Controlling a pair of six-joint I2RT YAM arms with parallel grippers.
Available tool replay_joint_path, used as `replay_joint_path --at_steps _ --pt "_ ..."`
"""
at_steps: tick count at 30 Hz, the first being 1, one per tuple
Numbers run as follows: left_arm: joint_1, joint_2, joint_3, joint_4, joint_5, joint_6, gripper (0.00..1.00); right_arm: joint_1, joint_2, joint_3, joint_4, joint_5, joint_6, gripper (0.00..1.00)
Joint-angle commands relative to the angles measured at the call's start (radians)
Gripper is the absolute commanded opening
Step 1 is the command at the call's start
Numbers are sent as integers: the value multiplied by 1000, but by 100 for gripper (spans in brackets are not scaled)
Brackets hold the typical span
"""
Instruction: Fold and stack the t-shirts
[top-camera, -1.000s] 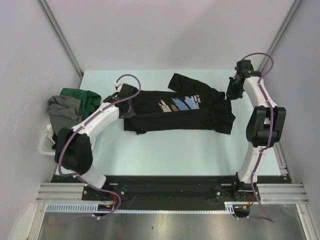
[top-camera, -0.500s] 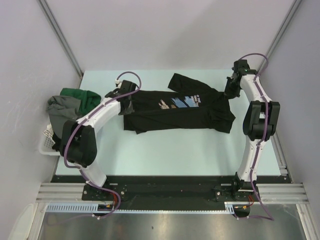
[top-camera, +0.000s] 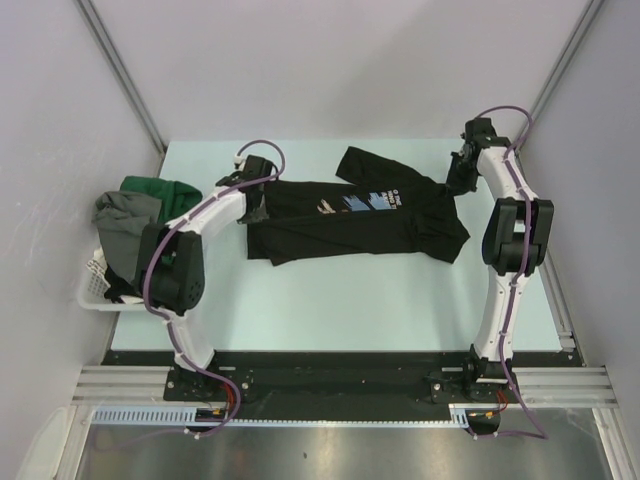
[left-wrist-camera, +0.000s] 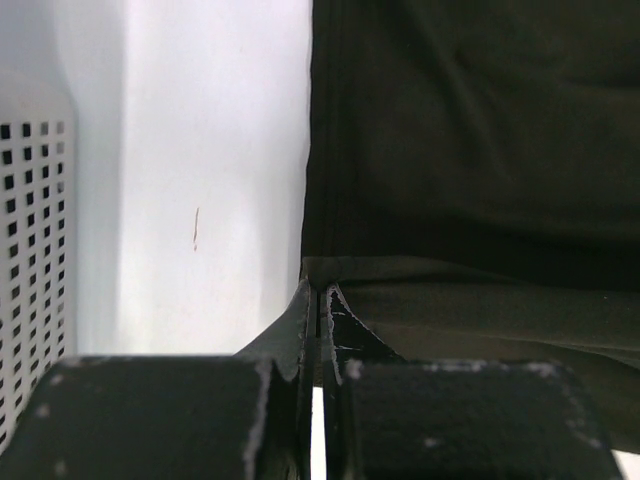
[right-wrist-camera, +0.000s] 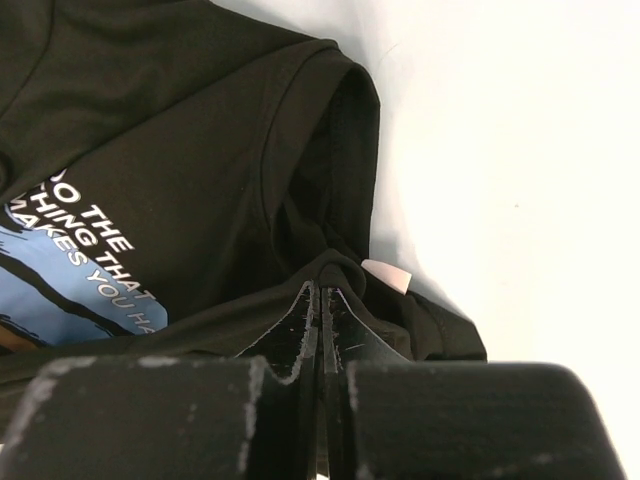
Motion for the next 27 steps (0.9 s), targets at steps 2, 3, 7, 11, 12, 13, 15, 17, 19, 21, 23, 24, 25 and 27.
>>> replay_joint_path --at_steps 2,3,7,11,12,13,15,17,19,21,23,24,25,27 --pt "12 45 83 24 -18 41 0 -3 26 53 -9 1 -19 0" --pt "12 55 90 27 -17 43 0 -3 29 53 -9 3 -20 0" --pt "12 85 117 30 -12 50 0 -3 52 68 -6 8 -23 0" --pt "15 106 136 35 -15 60 0 -3 69 105 -4 8 -25 0" --pt "17 109 140 33 -14 61 0 -3 74 114 -4 8 -25 0" --pt "18 114 143 33 -14 61 0 -3 77 123 -4 9 -25 0" --pt "21 118 148 35 -14 64 0 -1 90 147 -7 9 -26 0" --pt "27 122 146 35 -14 67 0 -1 104 163 -12 9 -26 0" --pt "32 128 148 36 -14 70 0 0 112 183 -20 9 -28 0" --pt "37 132 151 36 -12 70 0 0 121 191 -21 9 -26 0" --pt "40 140 154 36 -9 70 0 0 127 194 -21 6 -28 0" --pt "40 140 156 36 -9 70 0 2 136 195 -21 4 -28 0" --pt "40 143 157 38 -8 70 0 0 138 195 -21 4 -28 0" --pt "41 151 162 38 -8 72 0 0 144 195 -23 3 -28 0"
